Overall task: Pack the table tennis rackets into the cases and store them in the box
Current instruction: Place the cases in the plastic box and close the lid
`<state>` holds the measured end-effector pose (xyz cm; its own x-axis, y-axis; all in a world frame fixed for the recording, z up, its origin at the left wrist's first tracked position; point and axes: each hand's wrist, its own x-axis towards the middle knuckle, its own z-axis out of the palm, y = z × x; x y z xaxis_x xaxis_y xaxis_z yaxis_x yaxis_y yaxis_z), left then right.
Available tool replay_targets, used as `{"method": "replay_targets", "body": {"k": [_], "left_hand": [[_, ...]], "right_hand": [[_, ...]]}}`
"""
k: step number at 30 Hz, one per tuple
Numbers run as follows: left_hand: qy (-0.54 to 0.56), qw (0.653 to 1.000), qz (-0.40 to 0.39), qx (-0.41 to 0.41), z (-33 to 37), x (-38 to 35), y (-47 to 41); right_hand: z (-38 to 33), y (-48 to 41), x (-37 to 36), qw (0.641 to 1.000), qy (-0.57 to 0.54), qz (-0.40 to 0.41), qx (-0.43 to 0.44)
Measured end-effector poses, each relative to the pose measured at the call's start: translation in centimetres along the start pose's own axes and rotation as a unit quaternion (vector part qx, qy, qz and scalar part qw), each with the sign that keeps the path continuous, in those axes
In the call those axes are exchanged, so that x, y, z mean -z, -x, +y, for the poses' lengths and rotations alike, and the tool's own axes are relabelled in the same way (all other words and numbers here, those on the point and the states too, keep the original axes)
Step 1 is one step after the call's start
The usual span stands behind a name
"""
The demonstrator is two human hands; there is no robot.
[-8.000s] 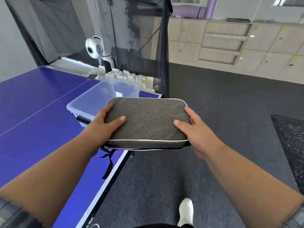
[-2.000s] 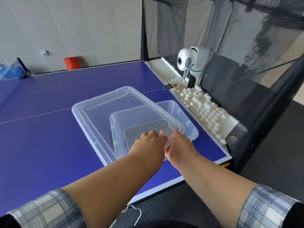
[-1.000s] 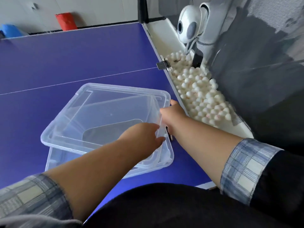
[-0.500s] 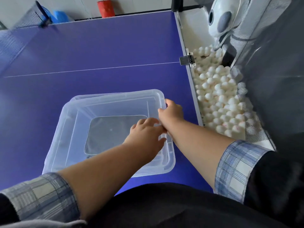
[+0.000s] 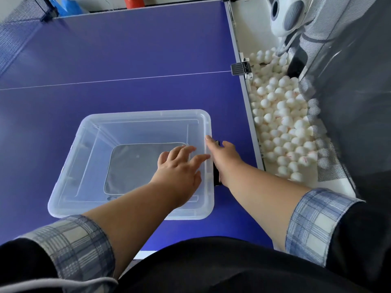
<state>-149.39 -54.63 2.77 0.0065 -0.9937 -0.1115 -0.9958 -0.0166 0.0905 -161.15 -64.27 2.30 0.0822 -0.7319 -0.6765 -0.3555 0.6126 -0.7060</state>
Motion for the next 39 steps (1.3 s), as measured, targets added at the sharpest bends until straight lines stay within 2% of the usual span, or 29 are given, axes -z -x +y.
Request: {"method": "replay_targets", "body": {"k": [3, 7, 11, 13, 17, 20, 23, 35, 39], "left_hand": [[0.023, 0.999, 0.020, 0.009, -0.4, -0.2, -0.5], [0.067, 0.997, 0.041, 0.026, -0.5, -0.8, -0.4], [-0.029, 0.999, -0.026, -0.008, -0.2, 0.0, -0.9], [-0.077, 0.995, -0.032, -0.048, -0.2, 0.3, -1.3], [-0.083, 0.990, 0.001, -0.113, -1.1, 0.6, -2.0], [-0.054, 0.990, 0.011, -0.126, -1.3, 0.3, -1.9], [-0.030, 0.992, 0.008, -0.124, -1.3, -0.1, -1.8], [0.026, 0.996, 0.037, -0.079, -2.0, -0.7, -1.7], [-0.009, 0.995, 0.011, -0.103, -1.9, -0.4, -1.9]], "right_hand": [[1.9, 1.1, 0.4, 0.997, 0.056, -0.033, 0.028], [3.0, 2.2, -0.1, 0.992, 0.018, 0.006, 0.122], [3.9, 3.7, -1.3, 0.979, 0.085, -0.017, 0.182], [4.2, 3.9, -1.2, 0.977, 0.085, -0.022, 0.195], [4.7, 3.9, -0.8, 0.976, 0.082, -0.016, 0.201], [5.3, 4.2, -0.8, 0.981, 0.056, -0.023, 0.185], [6.2, 4.3, -0.8, 0.982, 0.040, -0.026, 0.184], [7.2, 4.2, -1.4, 0.968, 0.108, -0.004, 0.227], [7.0, 4.1, -1.7, 0.965, 0.122, 0.006, 0.231]]}}
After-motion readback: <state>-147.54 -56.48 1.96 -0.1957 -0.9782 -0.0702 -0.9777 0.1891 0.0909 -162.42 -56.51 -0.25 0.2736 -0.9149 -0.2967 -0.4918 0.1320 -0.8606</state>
